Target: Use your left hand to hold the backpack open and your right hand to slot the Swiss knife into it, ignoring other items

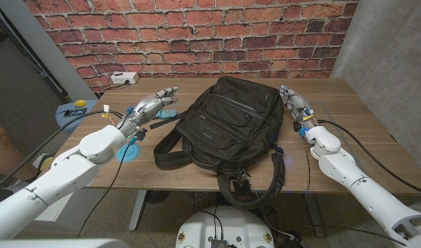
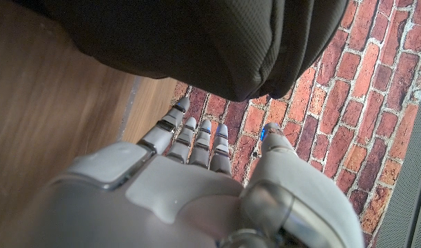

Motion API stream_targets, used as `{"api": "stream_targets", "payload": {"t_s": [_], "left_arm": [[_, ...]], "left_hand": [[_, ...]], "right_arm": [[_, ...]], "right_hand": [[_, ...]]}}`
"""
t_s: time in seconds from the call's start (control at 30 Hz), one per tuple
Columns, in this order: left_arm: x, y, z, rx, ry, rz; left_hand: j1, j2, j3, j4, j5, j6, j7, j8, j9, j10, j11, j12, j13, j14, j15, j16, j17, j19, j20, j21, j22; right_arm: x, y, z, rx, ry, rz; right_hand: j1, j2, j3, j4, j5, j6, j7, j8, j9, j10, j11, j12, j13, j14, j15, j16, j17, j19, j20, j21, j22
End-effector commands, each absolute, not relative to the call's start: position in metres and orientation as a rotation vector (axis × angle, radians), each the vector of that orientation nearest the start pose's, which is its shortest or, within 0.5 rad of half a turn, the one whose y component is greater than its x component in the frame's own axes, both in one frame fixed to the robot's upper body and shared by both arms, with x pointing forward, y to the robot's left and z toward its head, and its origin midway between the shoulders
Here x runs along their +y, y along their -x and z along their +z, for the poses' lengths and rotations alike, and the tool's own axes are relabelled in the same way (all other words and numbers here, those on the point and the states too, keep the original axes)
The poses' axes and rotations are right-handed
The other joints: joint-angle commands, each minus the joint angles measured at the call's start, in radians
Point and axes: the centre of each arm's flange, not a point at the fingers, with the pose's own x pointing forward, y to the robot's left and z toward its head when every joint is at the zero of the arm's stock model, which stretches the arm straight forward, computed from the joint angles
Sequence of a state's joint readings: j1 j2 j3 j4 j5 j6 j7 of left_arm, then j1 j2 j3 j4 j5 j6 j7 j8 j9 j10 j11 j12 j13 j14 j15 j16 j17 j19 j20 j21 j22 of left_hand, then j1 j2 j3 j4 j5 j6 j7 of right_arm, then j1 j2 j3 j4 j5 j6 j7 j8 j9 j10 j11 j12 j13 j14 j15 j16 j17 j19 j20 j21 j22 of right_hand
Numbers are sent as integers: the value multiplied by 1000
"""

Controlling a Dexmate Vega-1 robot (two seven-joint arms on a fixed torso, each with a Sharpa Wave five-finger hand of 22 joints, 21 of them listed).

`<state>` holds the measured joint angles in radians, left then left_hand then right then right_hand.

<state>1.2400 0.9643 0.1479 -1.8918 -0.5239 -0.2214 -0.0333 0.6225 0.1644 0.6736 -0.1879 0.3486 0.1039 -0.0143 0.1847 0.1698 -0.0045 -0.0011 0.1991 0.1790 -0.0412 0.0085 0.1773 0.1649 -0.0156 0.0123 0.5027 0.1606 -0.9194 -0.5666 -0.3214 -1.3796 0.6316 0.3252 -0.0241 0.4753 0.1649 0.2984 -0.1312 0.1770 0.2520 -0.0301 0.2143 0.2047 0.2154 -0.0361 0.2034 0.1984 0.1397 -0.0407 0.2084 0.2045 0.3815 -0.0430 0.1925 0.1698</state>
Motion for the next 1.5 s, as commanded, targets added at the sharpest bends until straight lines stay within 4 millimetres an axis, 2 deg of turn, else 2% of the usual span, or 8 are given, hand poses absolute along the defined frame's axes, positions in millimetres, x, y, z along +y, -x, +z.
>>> {"api": "stream_targets", "payload": {"t_s": [0.03,0.2,0.57,0.77,0.83,0.97,1.13,1.5], "left_arm": [[319,-502,14,-687,-578,-377],[322,-495,21,-688,-659,-393],[324,-481,28,-724,-846,-376],[322,-470,28,-807,-972,-324],[321,-462,28,-888,-1052,-268],[322,-457,26,-951,-1074,-226],[324,-453,27,-977,-1119,-205],[329,-452,28,-926,-1185,-229]], "left_hand": [[26,-8,17,-1,21,5,-1,0,5,-2,-9,-2,4,-7,5,-2,2,9,-14,-8,3],[39,-14,22,-2,32,4,-5,-1,5,-7,-8,-3,5,-11,8,-2,2,14,-22,-14,2],[67,-28,31,-2,50,1,-20,-3,5,-3,-3,1,6,-5,14,1,2,28,-19,-26,2],[96,-49,32,0,63,19,-13,3,6,33,-5,13,7,30,7,9,1,65,-20,-35,3],[109,-58,31,2,66,34,-12,7,7,48,-9,17,7,46,3,11,1,82,-17,-39,4],[128,-78,21,5,65,62,-13,10,7,79,-17,24,9,80,-4,13,1,122,-17,-44,5],[141,-83,17,6,64,83,-11,13,7,96,-20,27,9,94,-7,13,1,138,-17,-48,6],[155,-88,14,7,63,75,-12,5,8,89,-21,20,9,90,-10,6,2,138,-17,-60,6]], "right_arm": [[-319,-628,-30,-645,-20,130],[-318,-627,-30,-650,-21,128],[-317,-626,-31,-658,-29,121],[-317,-624,-33,-666,-36,120],[-317,-623,-35,-668,-42,120],[-318,-622,-37,-668,-45,122],[-318,-621,-39,-665,-49,123],[-316,-620,-45,-657,-62,114]], "right_hand": [[10,-4,5,0,6,5,0,-1,-1,5,7,-2,1,3,-29,5,2,6,-13,4,4],[10,-4,6,0,6,6,0,-1,-1,5,6,-2,1,3,-29,5,2,6,-13,4,4],[12,-3,7,-1,7,8,1,-2,-1,7,5,-2,1,5,-30,6,2,8,-15,5,4],[12,-3,7,0,7,10,0,-1,-1,8,5,-1,1,7,-31,7,1,9,-15,5,4],[12,-2,7,0,7,11,0,-1,-1,8,5,-1,1,8,-31,7,1,9,-15,5,4],[12,-2,8,0,7,12,1,-1,-1,8,5,-1,1,9,-31,8,1,10,-15,6,4],[12,-2,8,0,7,13,2,-1,-2,9,6,-1,1,10,-30,8,1,11,-16,6,4],[13,-2,8,-1,8,14,1,-2,-2,10,7,-1,2,10,-31,8,1,11,-16,6,4]]}}
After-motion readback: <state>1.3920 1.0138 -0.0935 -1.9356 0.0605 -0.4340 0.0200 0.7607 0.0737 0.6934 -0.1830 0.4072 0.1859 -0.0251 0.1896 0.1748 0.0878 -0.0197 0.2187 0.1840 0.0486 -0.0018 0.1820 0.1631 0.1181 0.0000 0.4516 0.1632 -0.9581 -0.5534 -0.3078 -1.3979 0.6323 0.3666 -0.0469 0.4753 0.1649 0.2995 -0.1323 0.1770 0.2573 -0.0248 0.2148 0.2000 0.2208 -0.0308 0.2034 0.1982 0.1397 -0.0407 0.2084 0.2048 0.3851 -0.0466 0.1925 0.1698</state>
